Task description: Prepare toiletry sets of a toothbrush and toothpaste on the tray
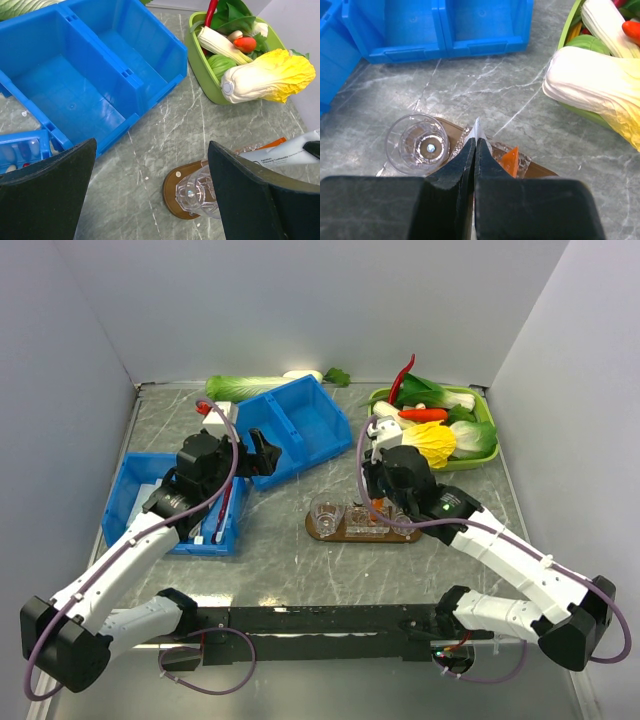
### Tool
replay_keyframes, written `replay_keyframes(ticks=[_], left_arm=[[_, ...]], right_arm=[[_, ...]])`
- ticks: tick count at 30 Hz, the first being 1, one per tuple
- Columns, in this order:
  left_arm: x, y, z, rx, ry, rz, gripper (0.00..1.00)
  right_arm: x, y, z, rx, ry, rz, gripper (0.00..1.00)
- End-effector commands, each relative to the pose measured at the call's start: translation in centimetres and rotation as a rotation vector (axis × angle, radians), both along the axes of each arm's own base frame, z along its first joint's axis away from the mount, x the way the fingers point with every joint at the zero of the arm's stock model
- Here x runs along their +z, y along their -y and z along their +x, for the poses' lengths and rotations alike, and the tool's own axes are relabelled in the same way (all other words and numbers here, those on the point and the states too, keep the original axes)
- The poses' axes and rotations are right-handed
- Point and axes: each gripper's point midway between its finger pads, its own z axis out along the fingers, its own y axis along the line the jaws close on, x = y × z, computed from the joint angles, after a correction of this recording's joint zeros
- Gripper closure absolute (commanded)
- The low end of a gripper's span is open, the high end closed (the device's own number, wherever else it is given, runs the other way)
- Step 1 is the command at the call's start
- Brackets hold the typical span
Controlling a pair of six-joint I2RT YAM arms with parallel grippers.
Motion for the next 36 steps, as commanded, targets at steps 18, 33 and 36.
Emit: replay_keyframes(ticks=[18, 33, 36], left_arm=[[1.1, 0.7, 0.3, -0.025, 0.013, -0.025, 0.04], [1.0, 0.6, 0.4, -0.018, 0.014, -0.016, 0.04], [1.0, 0.6, 0.4, -0.019, 0.013, -0.018, 0.04]], right_arm=[[-1.8, -0.8, 1.3, -0.031, 0.025, 0.018, 1.0], [-3.7, -0.9, 1.7, -0.043, 0.028, 0.017, 1.0], [-4.2, -0.8, 1.7, -0.046, 0.025, 0.017, 1.0]])
